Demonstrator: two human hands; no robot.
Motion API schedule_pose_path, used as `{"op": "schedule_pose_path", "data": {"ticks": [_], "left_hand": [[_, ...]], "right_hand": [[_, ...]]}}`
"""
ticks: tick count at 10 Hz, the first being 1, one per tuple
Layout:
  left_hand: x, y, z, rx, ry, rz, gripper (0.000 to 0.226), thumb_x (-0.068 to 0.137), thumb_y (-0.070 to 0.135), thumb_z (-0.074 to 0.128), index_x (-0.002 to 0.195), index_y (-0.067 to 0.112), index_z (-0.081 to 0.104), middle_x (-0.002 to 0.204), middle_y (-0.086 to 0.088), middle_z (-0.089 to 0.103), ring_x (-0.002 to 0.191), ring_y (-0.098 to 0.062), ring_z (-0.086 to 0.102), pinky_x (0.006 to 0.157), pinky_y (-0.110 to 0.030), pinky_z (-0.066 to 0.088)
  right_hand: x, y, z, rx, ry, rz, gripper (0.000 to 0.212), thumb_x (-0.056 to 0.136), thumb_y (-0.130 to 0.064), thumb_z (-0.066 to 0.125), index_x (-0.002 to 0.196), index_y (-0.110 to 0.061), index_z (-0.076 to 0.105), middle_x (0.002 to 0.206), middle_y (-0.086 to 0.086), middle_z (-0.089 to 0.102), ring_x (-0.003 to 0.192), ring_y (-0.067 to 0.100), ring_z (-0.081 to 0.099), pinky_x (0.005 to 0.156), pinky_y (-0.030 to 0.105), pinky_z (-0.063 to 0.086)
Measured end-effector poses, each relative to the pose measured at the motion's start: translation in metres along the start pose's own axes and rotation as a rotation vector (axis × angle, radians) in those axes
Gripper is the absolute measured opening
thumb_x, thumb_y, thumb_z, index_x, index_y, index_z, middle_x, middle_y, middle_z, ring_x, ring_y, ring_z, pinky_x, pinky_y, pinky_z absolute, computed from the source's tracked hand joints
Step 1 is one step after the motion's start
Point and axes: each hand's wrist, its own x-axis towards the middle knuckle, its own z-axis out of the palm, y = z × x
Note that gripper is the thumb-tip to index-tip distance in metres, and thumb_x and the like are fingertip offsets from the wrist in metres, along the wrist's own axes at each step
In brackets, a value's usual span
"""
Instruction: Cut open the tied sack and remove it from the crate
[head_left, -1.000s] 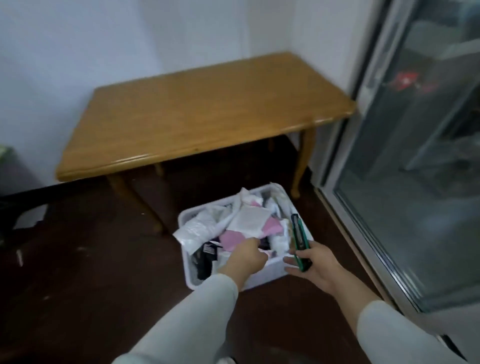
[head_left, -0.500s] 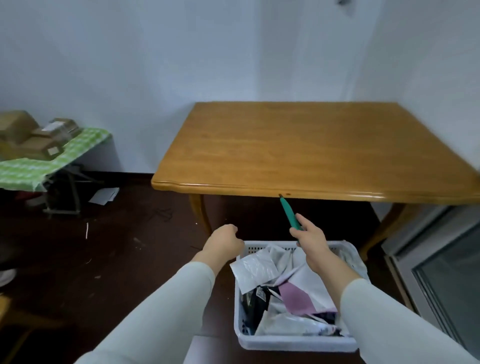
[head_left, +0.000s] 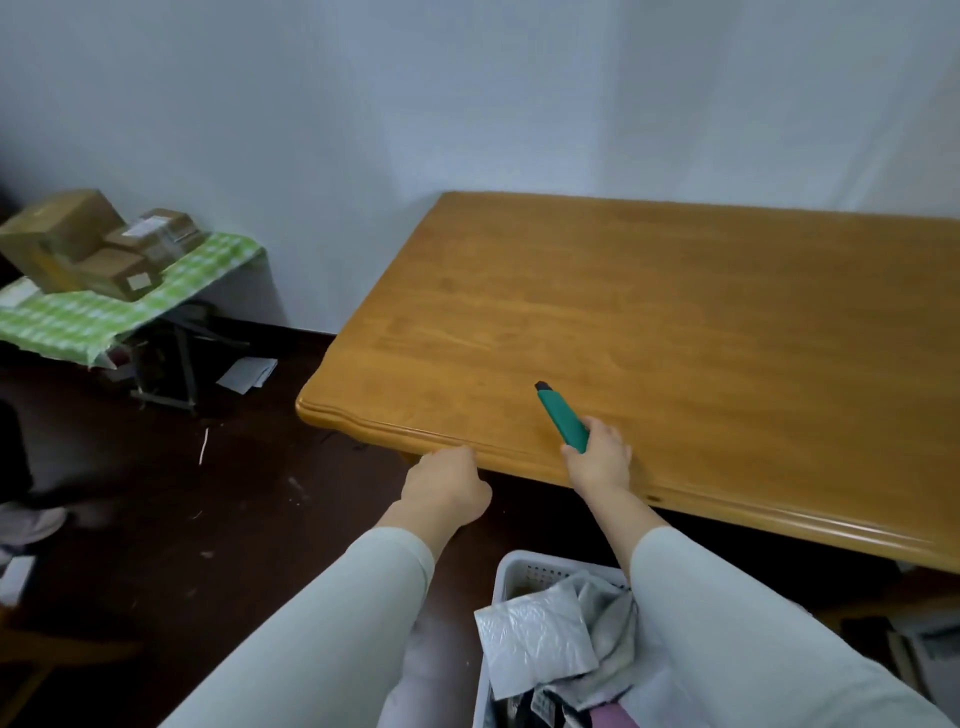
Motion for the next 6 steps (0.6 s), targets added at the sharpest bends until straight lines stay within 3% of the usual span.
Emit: {"op": "schedule_pose_path", "data": {"ticks": [3, 6], "left_hand": [[0.057, 0.008, 0.015, 0.004, -0.011, -0.053, 0.044, 0.09, 0.02, 0.048, 0.132, 0.011, 0.047, 0.132, -0.011, 0.054, 0.12, -0.032, 0.051, 0.094, -0.039, 0.047], [0.041, 0.001, 0.016, -0.033, -0.002, -0.069, 0.034, 0.087, 0.017, 0.046, 0.12, 0.012, 0.053, 0.12, -0.009, 0.058, 0.109, -0.031, 0.054, 0.089, -0.04, 0.049]], "right_hand": [[0.055, 0.009, 0.038, -0.125, 0.107, -0.142, 0.053, 0.093, -0.014, 0.052, 0.143, -0.009, 0.032, 0.139, 0.013, 0.041, 0.124, 0.031, 0.034, 0.106, 0.035, 0.027], [0.045, 0.002, 0.03, -0.167, 0.027, -0.136, 0.062, 0.094, -0.024, 0.052, 0.146, -0.007, 0.022, 0.149, 0.015, 0.027, 0.135, 0.032, 0.023, 0.113, 0.038, 0.023]]}}
